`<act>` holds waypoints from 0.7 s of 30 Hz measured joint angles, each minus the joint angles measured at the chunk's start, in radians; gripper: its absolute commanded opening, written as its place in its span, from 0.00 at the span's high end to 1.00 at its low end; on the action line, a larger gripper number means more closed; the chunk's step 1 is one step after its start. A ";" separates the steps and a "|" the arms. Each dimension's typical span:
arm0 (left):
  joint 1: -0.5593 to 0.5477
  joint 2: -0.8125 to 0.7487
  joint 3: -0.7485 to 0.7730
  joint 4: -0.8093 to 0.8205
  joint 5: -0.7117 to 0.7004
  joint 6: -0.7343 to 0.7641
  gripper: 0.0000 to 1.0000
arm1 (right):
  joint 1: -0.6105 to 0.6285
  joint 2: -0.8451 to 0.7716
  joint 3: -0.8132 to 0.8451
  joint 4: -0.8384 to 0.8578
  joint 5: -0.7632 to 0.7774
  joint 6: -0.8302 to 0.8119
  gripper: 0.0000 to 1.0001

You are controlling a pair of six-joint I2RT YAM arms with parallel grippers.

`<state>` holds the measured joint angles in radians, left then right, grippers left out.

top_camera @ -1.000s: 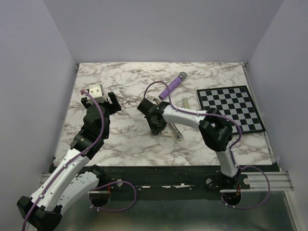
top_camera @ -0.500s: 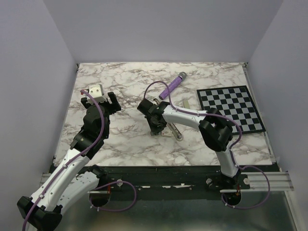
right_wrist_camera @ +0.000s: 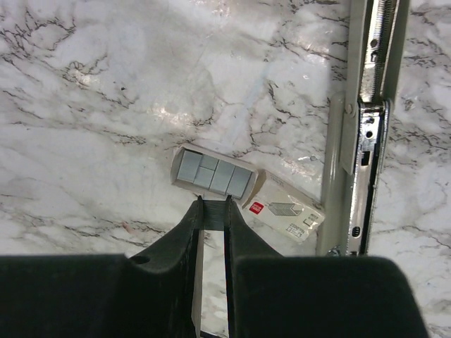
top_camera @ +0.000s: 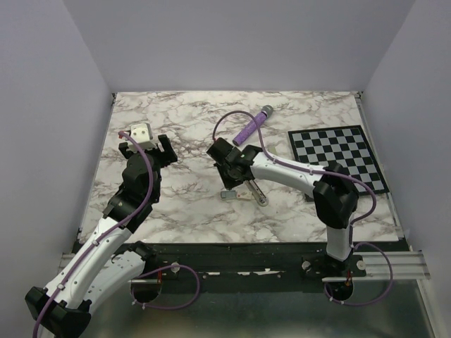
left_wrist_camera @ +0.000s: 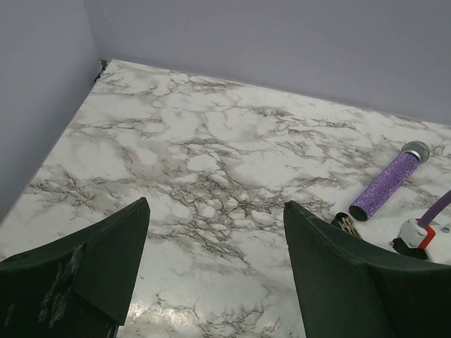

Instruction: Load the staples into the stapler

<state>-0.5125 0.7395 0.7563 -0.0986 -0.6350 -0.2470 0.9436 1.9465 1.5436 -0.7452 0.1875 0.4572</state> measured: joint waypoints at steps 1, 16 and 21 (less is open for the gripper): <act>0.000 0.000 0.000 0.000 0.000 0.001 0.16 | 0.000 -0.015 -0.008 0.007 0.003 -0.011 0.83; 0.000 -0.035 -0.005 0.011 0.056 0.024 0.15 | -0.130 -0.246 -0.300 0.163 -0.010 -0.221 0.83; 0.000 -0.044 -0.013 0.023 0.085 0.034 0.15 | -0.167 -0.264 -0.355 0.210 -0.051 -0.280 0.83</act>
<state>-0.5125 0.6956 0.7433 -0.0757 -0.5495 -0.2134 0.7769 1.6825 1.1889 -0.5350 0.1360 0.1768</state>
